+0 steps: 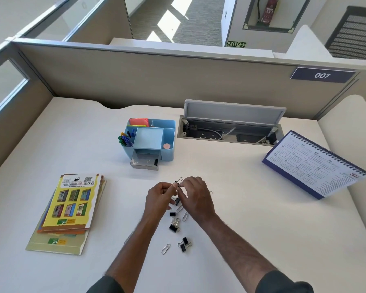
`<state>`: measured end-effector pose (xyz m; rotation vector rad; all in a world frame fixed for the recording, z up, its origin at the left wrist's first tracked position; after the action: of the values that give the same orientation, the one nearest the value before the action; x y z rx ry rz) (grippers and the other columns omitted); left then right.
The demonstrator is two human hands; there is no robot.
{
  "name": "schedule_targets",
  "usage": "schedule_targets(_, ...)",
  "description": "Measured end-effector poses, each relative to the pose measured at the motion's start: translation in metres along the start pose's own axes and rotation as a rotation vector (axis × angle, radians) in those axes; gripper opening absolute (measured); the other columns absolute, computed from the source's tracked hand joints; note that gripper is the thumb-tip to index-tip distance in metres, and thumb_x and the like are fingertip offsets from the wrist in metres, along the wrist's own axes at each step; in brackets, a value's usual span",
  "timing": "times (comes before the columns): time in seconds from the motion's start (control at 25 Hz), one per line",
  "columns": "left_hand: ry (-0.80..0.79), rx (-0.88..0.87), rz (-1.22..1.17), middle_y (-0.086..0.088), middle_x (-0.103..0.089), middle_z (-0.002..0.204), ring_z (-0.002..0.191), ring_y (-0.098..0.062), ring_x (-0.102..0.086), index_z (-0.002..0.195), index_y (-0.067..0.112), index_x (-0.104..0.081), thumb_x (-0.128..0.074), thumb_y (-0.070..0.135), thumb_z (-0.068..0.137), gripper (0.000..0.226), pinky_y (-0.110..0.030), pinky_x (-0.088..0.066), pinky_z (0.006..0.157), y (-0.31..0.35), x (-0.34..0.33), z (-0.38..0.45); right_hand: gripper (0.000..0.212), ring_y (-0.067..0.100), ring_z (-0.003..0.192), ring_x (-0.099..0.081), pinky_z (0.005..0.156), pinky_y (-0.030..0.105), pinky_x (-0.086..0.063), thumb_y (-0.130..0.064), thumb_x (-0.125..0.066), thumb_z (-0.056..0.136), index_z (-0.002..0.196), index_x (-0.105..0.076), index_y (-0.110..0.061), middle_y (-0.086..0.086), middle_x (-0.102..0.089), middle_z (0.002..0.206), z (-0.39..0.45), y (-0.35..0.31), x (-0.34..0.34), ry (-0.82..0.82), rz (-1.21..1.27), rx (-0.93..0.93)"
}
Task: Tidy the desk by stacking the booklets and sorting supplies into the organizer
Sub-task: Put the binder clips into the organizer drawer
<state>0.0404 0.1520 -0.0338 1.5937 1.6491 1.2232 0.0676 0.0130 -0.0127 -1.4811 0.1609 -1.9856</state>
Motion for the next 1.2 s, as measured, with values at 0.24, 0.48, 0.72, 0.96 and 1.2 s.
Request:
schedule_targets(0.24, 0.056, -0.004, -0.033, -0.007, -0.074, 0.074, 0.060, -0.018, -0.067, 0.091, 0.008, -0.070, -0.065, 0.021, 0.095, 0.014, -0.029, -0.049, 0.055, 0.006, 0.012, 0.001, 0.017, 0.018, 0.089, -0.055, 0.080, 0.030, -0.046, -0.031, -0.060, 0.095, 0.099, -0.066, -0.015, -0.003, -0.065, 0.095, -0.002, -0.012, 0.000, -0.004, 0.075, 0.054)
schedule_targets(0.48, 0.202, -0.036, 0.008, -0.009, -0.060, 0.063, 0.054, -0.019, -0.050, 0.085, 0.012, -0.071, -0.067, 0.021, 0.092, 0.012, -0.028, -0.042, 0.050, 0.023, 0.061, 0.028, 0.024, 0.015, 0.097, -0.057, 0.086, 0.027, -0.043, -0.036, -0.065, 0.091, 0.108, -0.063, -0.019, -0.006, -0.061, 0.105, -0.031, 0.019, 0.002, -0.013, 0.036, -0.089)
schedule_targets(0.72, 0.346, -0.069, 0.244, 0.000, -0.063, 0.070, 0.070, -0.018, -0.054, 0.082, 0.010, -0.073, -0.069, 0.028, 0.088, 0.020, -0.029, -0.039, 0.065, 0.051, 0.104, 0.069, 0.053, 0.027, 0.129, -0.049, 0.107, 0.039, -0.038, -0.046, -0.054, 0.095, 0.131, -0.056, -0.007, 0.007, -0.054, 0.137, -0.092, 0.082, 0.008, -0.014, -0.146, -0.285)
schedule_targets(0.96, 0.263, 0.086, 0.496, -0.009, -0.061, 0.075, 0.074, -0.027, -0.054, 0.074, 0.007, -0.066, -0.072, 0.024, 0.080, 0.018, -0.029, -0.038, 0.060, 0.058, 0.099, 0.112, 0.079, 0.028, 0.152, -0.010, 0.120, 0.049, -0.017, -0.060, -0.033, 0.096, 0.153, -0.026, -0.005, 0.009, -0.012, 0.165, -0.132, 0.119, 0.001, -0.202, -0.285, -0.499)
schedule_targets(1.2, 0.273, 0.137, 0.586, -0.012, -0.065, 0.101, 0.098, -0.034, -0.066, 0.104, 0.015, -0.054, -0.074, 0.023, 0.079, 0.034, -0.038, -0.056, 0.079, 0.063, 0.097, 0.122, 0.078, 0.029, 0.152, -0.008, 0.121, 0.048, -0.015, -0.060, -0.034, 0.096, 0.153, -0.027, -0.006, 0.010, -0.012, 0.165, -0.131, 0.118, 0.000, -0.241, -0.304, -0.521)
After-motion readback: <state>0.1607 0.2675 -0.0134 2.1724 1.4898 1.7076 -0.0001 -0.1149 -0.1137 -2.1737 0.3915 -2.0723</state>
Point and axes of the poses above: each hand's wrist, its own z-axis towards the middle knuckle, its own x-axis out of the back of the hand, y = z × x, the point moved 6 cm from there along z, towards the middle knuckle
